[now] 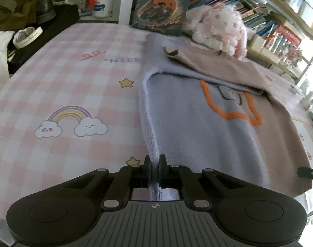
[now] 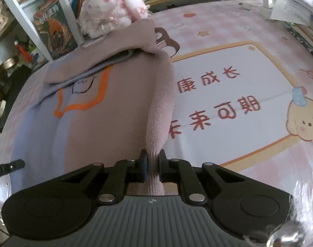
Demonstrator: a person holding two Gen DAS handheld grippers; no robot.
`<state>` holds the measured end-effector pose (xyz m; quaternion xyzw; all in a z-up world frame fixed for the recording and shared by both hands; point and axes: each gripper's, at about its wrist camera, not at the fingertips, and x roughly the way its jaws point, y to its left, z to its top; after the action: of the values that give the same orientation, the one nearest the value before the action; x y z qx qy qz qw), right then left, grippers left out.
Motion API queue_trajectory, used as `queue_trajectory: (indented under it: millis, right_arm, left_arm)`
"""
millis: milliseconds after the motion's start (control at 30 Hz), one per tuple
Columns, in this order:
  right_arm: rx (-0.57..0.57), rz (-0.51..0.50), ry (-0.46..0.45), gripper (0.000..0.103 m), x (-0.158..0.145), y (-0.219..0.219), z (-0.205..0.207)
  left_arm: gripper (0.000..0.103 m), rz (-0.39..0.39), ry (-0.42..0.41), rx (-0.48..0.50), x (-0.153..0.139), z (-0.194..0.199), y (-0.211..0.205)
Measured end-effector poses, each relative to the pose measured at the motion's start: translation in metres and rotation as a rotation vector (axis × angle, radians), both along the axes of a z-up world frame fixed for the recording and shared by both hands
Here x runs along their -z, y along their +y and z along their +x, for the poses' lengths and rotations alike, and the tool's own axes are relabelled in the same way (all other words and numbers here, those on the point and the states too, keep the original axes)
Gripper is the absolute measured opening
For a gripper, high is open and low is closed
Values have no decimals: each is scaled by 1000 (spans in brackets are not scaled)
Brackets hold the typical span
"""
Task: Fold clothes
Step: 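Lift the hem with both grippers and fold it toward the collar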
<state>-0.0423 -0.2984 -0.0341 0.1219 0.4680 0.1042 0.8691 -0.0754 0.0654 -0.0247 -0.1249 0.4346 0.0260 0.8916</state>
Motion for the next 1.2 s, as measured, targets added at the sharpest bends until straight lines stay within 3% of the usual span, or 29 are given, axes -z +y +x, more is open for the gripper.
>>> queue_trajectory:
  millis: [867,1100,1200]
  right_arm:
    - [-23,70,56,9,-7,-66,-109]
    - [-3,262,39,9,-33,-87,-96]
    - [6,344,32,9,-44,-96,-90]
  left_arm:
    - [5,-103,33,-69,-1,-110,-40]
    - [5,-289,-51,-162,-23,-115,-21]
    - [4,-308,-99,-155,-34,-105,-17]
